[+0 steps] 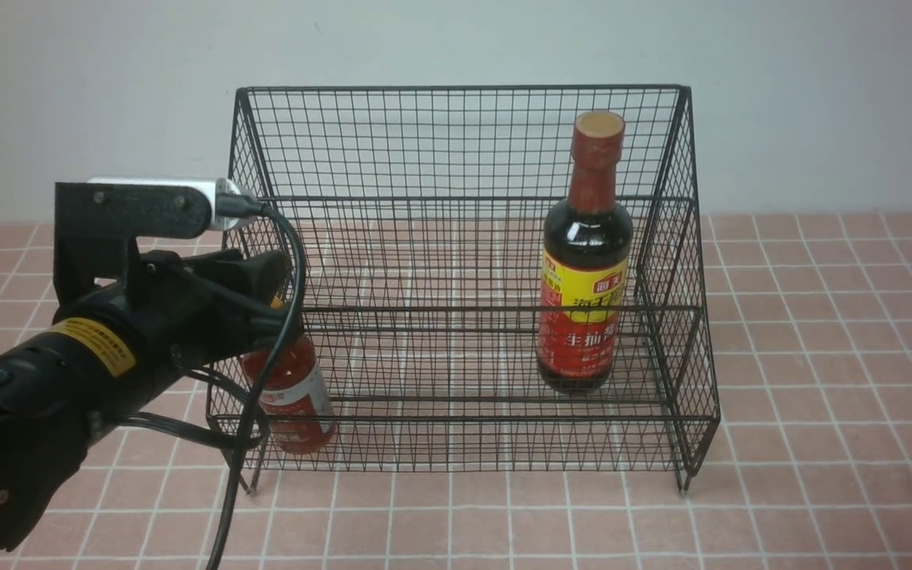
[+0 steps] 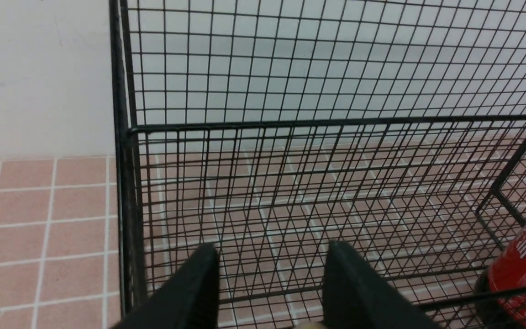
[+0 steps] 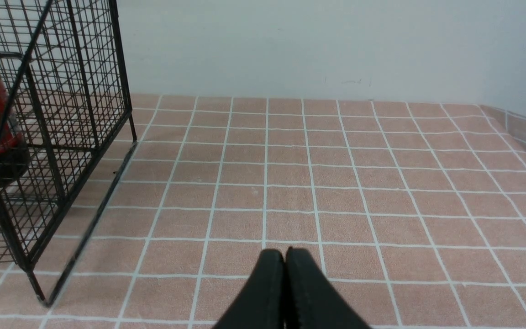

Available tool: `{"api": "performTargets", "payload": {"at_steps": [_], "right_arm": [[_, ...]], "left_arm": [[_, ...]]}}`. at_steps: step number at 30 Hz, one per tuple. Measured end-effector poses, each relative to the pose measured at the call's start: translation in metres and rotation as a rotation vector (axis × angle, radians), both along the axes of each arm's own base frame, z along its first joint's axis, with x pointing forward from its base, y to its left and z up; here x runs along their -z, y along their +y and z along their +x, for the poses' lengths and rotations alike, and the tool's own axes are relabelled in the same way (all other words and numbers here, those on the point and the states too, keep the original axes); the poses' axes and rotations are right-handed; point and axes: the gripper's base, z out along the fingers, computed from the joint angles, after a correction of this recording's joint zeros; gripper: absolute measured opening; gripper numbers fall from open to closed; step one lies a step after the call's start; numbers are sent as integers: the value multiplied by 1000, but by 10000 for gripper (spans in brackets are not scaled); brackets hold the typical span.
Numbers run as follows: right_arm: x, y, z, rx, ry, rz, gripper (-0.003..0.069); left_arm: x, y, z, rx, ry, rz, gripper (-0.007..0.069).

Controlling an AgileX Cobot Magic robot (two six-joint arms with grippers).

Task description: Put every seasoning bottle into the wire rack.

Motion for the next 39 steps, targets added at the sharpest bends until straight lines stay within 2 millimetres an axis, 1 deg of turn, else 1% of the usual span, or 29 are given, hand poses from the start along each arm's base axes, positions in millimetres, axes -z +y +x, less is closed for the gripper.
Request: {"api": "performTargets", "payload": {"at_steps": [3,6,10,13,16,17,19,21,22,23,25,27,29,31,32,33,39], "right_arm": [[0,0,0,0,0,0,-10],[0,0,0,0,0,0,-10],[0,0,0,0,0,0,-10],[0,0,0,0,0,0,-10],[0,0,0,0,0,0,-10],[0,0,0,0,0,0,-10],[0,0,0,0,0,0,-10],[0,0,0,0,0,0,-10],[0,0,0,0,0,0,-10],[0,0,0,0,0,0,-10],[0,0,0,0,0,0,-10],[0,0,0,0,0,0,-10],[0,0,0,0,0,0,-10],[0,0,0,0,0,0,-10],[0,0,0,0,0,0,-10],[0,0,0,0,0,0,-10],[0,0,0,0,0,0,-10]], "left_arm": [[0,0,0,-5,6,-14,368],[0,0,0,-6,6,-18,389],[-8,2,-5,-4,-16,-25,396],[-22,5,-14,4,-64,-16,396],[-45,11,-31,10,-142,-23,390],[-48,12,-34,10,-148,-24,386],[-62,17,-49,12,-176,-34,344],[-69,21,-60,14,-175,-34,295],[-72,25,-70,16,-160,-29,242],[-72,25,-72,17,-157,-28,233],[-75,32,-91,22,-111,-14,117],[-77,37,-107,26,-82,1,40],[-79,42,-121,28,-76,10,11],[-83,48,-135,28,-94,7,-1],[-86,51,-145,28,-120,-1,-7],[-87,52,-146,28,-124,-2,-7],[-99,65,-182,25,-273,-53,-7]]}}
